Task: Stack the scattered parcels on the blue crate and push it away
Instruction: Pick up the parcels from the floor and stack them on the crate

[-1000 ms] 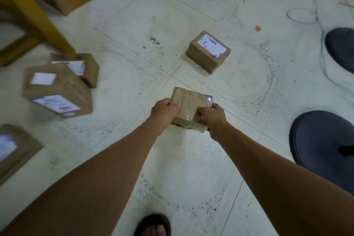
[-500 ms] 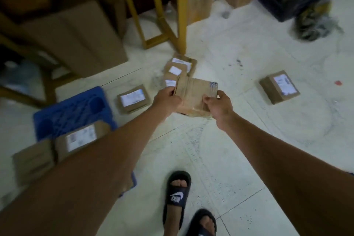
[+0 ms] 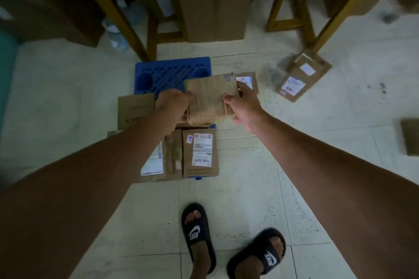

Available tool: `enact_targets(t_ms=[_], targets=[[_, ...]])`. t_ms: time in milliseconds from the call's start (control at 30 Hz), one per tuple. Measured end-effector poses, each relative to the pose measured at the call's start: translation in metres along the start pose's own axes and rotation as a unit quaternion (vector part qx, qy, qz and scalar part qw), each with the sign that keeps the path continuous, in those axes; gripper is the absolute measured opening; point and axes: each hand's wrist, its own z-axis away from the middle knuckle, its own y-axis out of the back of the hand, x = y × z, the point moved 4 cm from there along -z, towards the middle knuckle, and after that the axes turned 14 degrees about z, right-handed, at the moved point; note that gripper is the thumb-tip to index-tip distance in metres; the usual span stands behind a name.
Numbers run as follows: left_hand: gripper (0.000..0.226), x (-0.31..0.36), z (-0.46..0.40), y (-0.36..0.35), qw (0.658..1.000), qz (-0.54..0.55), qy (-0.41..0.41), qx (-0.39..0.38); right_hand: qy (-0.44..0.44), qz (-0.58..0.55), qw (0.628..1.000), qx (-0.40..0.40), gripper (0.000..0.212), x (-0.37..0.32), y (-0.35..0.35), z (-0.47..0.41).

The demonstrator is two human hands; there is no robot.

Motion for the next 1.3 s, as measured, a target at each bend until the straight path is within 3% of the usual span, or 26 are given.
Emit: enact_targets(t_ms=[300,500,700,867,1000,1300], targets=[[0.014,-0.049,-0.041,0.097,0.999,0.027,0.035,-0.017,-0.013,0.046,0.998,-0.034,0.031,0.015,-0.108,-0.006],[0.016,-0.065,-0.062,0.099,0.999,0.016,0.036,0.019,-0.016,0.056,0.997,-0.041,0.046,0.024,-0.122,-0.025],[0.015,-0.047,-0.095,0.094,0.998,-0.024,0.043,0.040,-0.020,0.034,0.997,-0.061,0.045,0.011,-0.127,-0.057],[0.015,-0.021,-0.132,0.107,0.995,-0.068,0.004,0.066,-0.006,0.027,0.998,-0.049,0.047,-0.009,-0.147,-0.092],[0.028,-0.004,-0.153,0.150,0.989,-0.116,-0.024,0.087,0.014,0.034,0.998,-0.054,0.047,-0.031,-0.190,-0.112],[0.013,-0.014,-0.217,0.246,0.981,-0.136,-0.039,0.133,0.028,0.039,0.996,-0.069,0.051,-0.052,-0.311,-0.149]])
